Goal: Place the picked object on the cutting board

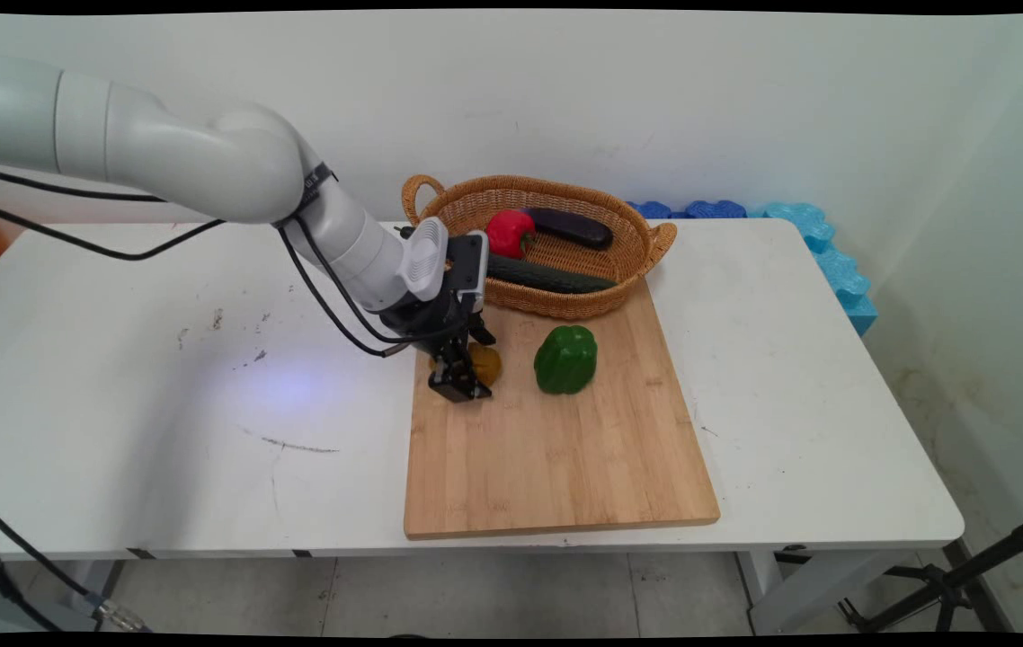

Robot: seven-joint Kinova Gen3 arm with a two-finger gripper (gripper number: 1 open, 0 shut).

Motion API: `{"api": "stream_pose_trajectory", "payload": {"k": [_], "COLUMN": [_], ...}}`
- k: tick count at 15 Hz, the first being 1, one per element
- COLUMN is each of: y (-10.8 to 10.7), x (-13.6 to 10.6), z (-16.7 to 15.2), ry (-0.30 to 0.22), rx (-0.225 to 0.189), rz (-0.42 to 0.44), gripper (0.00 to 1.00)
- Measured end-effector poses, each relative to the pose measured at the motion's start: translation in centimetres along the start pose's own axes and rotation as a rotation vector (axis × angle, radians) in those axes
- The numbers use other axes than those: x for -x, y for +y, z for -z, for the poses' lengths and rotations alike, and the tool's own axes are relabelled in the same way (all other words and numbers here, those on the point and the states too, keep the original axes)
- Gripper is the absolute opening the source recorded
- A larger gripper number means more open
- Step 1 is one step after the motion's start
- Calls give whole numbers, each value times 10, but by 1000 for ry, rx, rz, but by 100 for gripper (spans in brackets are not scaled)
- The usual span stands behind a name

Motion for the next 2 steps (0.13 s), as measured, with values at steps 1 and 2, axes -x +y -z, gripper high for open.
{"api": "stream_pose_trajectory", "payload": {"k": [1, 2], "y": [-1, -1], "x": [0, 0], "z": [-2, -3], "ry": [0, 0], "rx": [0, -1], "rz": [-3, -5], "gripper": [100, 100]}}
